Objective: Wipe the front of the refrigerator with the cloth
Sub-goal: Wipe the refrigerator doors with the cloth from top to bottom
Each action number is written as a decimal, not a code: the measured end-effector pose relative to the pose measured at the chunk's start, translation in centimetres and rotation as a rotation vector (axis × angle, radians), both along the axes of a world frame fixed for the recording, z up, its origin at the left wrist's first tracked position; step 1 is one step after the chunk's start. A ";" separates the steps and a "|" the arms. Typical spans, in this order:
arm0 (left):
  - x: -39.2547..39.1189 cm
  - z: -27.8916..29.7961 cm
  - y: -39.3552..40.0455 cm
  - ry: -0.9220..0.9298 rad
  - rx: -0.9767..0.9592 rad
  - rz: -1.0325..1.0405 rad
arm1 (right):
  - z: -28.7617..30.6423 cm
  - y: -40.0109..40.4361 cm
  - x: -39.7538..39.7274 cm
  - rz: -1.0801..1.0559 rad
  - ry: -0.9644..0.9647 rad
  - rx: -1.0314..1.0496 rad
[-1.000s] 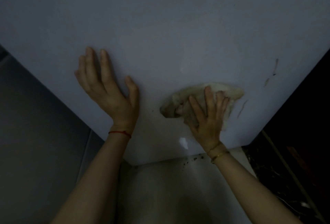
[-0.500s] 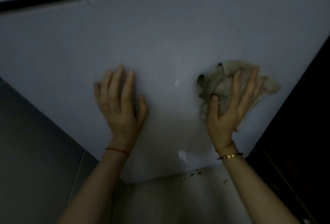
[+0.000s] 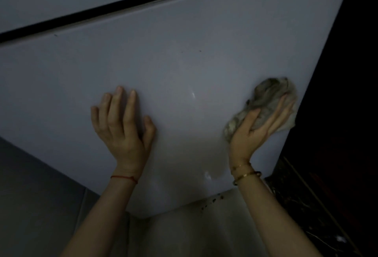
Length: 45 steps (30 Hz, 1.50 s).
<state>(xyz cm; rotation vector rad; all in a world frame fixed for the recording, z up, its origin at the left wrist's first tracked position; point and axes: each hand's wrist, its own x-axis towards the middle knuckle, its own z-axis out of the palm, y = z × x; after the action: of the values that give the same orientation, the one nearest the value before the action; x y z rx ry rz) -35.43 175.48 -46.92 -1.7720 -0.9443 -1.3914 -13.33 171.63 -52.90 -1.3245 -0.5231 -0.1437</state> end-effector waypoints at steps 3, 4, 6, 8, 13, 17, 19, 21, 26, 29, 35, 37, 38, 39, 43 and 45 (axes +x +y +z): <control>0.2 -0.1 -0.1 0.003 0.019 0.011 | -1.7 -1.2 -1.4 0.068 -0.149 -0.111; 0.2 -0.2 0.0 0.002 0.023 0.007 | -1.4 -1.3 -1.1 0.090 -0.274 -0.126; 0.2 -0.4 0.1 -0.003 0.033 -0.002 | 0.0 -0.6 0.0 0.104 -0.513 -0.115; -0.1 -0.5 0.2 -0.005 0.038 -0.006 | 1.1 0.3 1.1 0.079 -0.567 -0.074; 0.0 -0.3 0.3 -0.015 0.039 -0.016 | -4.0 -0.3 0.8 -0.004 0.018 -0.069; 0.0 -0.5 0.4 -0.027 0.044 -0.029 | -8.7 -1.8 -2.1 0.082 0.064 -0.171; -0.1 -0.6 0.3 -0.026 0.040 -0.032 | -8.6 -1.8 -3.6 0.139 -0.056 -0.179; -0.1 -0.6 0.2 -0.026 0.037 -0.034 | -7.7 -1.5 -4.1 0.188 -0.236 -0.190; -0.2 -0.4 0.1 0.005 0.046 -0.037 | -7.1 -0.6 -1.4 0.112 -0.327 -0.166; -1.0 -0.7 0.1 0.026 0.014 -0.077 | -10.1 -1.5 -1.2 0.143 -0.692 -0.311; -4.4 -4.1 0.0 -0.011 -0.087 -0.027 | -16.3 -2.4 -0.8 0.247 -1.684 -0.405; -5.3 -4.9 0.1 -0.004 -0.092 0.001 | -16.4 -2.5 -0.7 0.317 -1.784 -0.375; -5.5 -5.1 0.2 0.002 -0.081 0.010 | -16.0 -2.4 -0.3 0.354 -1.834 -0.352; -5.5 -5.3 0.3 0.005 -0.067 0.016 | -15.2 -2.1 0.2 0.389 -1.874 -0.318; -5.3 -5.6 0.6 0.000 -0.037 0.046 | -10.0 -0.4 1.5 0.259 -1.571 -0.208; -5.3 -5.6 0.7 -0.002 -0.026 0.054 | -8.2 0.5 1.1 0.115 -1.366 -0.153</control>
<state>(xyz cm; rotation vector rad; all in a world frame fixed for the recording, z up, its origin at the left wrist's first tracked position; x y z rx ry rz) -40.68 176.18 -52.49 -1.7513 -1.0082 -1.3533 -12.24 172.11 -61.11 -1.1867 -1.7711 -0.9560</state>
